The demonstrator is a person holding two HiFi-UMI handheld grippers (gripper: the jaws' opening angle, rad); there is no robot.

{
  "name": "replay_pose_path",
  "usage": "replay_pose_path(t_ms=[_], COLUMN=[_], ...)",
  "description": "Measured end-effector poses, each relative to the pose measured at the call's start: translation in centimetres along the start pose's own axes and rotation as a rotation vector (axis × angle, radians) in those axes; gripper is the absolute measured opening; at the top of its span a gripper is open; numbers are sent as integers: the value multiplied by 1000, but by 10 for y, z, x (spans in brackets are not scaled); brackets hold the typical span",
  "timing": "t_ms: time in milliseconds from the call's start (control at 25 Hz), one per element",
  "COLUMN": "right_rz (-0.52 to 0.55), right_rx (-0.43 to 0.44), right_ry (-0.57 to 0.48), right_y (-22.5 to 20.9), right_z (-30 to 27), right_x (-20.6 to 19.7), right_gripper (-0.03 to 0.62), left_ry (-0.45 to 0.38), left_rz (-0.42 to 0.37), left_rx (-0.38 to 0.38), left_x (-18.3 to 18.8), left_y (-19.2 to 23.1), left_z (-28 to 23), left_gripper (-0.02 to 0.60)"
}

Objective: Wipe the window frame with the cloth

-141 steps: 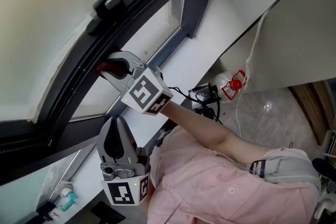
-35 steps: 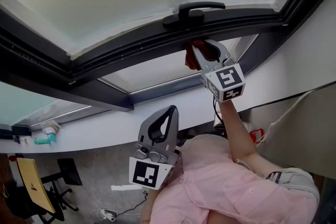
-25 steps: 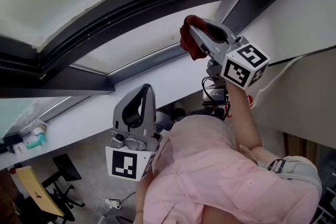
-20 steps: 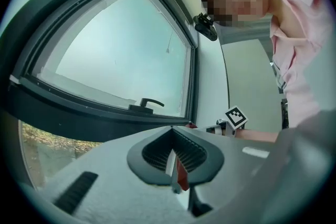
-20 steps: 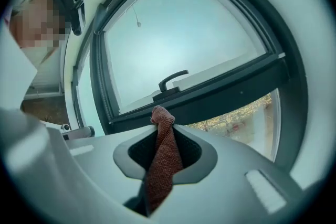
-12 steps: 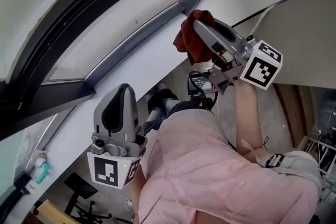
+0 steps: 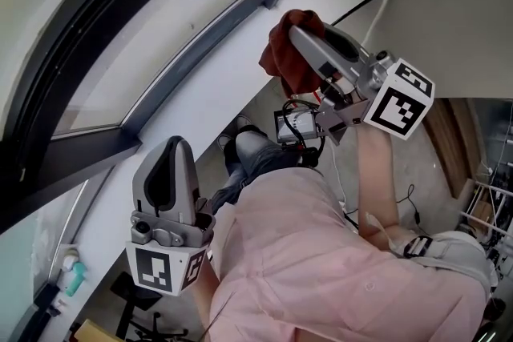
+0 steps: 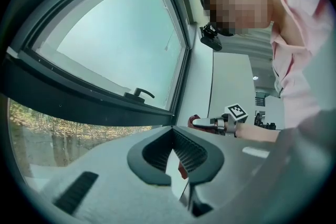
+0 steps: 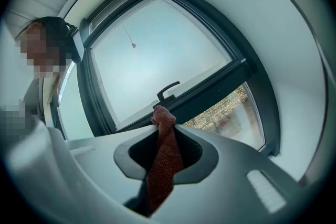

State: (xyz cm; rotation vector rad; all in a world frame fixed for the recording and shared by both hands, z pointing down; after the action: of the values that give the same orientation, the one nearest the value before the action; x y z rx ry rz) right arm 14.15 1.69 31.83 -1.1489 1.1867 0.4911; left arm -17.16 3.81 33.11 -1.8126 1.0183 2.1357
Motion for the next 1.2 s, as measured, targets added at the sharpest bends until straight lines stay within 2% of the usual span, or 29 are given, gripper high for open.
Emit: replay_pose_path(t_ms=[840,1080,1200], right_rz=[-3,-16,-19], right_rx=[-60,-84,-86], right_ry=[-25,-46,-60], right_y=[4,-57,-69], right_z=[-3,13,15], right_x=[11,51,55], right_gripper=[57,57,57], left_ry=[1,-2,-4], left_rz=[9,15,16], left_rx=[55,29,34], left_x=[1,2,-1], left_y=[13,-10,-13], left_z=[-3,-77,-87], left_gripper=[-3,-3,-3])
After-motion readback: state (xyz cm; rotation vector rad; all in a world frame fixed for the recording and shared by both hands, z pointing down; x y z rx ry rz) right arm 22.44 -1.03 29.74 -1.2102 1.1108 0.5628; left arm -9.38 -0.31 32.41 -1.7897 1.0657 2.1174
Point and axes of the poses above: the fingertips, and each gripper's own axes: z backward along the fingers, y to its left, x out of its top, the point moved 9 cm from there along z, backward along the fingers, and after that the axes turned 7 degrees about z, right-handed, at the moved point
